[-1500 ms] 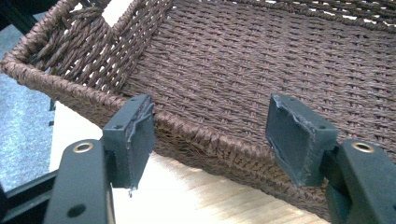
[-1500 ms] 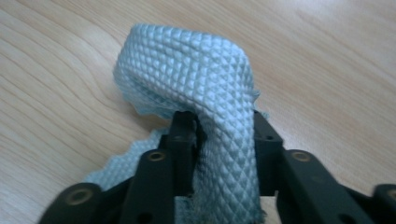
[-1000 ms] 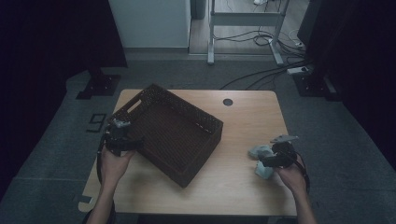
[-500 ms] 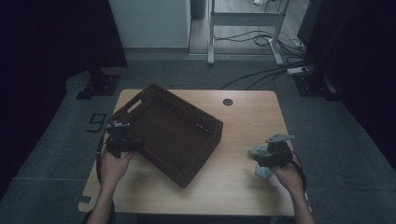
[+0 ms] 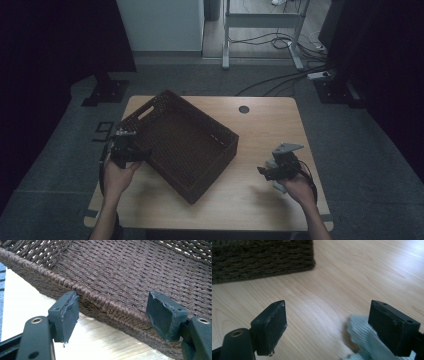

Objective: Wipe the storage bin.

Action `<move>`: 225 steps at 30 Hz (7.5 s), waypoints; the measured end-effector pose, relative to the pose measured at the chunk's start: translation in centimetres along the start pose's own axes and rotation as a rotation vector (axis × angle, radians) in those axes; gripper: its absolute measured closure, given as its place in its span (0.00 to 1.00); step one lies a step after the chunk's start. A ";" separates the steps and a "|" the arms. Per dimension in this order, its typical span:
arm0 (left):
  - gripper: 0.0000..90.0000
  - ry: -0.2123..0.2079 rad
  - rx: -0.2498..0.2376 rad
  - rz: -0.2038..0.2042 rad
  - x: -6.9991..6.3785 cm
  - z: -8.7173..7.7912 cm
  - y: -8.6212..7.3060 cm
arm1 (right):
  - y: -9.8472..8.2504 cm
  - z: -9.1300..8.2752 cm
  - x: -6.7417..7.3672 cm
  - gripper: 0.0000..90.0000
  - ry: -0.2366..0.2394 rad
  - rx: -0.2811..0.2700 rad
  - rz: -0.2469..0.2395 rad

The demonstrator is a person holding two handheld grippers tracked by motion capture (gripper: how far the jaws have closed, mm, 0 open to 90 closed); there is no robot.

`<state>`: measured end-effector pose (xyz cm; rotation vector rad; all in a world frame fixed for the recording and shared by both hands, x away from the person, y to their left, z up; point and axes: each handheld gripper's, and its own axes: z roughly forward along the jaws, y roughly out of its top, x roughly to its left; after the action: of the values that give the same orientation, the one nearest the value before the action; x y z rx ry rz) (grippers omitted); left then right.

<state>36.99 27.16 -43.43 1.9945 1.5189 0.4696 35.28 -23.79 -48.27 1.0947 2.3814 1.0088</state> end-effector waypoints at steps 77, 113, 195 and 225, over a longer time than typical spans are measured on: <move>0.81 0.114 0.112 0.140 -2.0 7.0 8.5 | 2.6 1.3 6.8 0.31 0.354 0.002 -0.169; 0.33 -0.018 0.065 0.202 -4.7 0.6 1.7 | 1.9 1.7 6.9 0.28 0.304 0.036 -0.146; 0.93 -0.138 0.068 0.264 1.7 -0.3 -1.7 | -0.3 -1.2 -4.8 0.81 -0.069 0.037 0.127; 0.90 -0.107 0.075 0.269 1.8 -0.7 -1.4 | 5.3 3.4 -5.0 0.80 -0.060 0.035 0.113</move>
<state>36.06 29.29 -43.87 2.2578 1.2265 0.4105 43.15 -23.65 -46.78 1.2671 2.3202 0.9606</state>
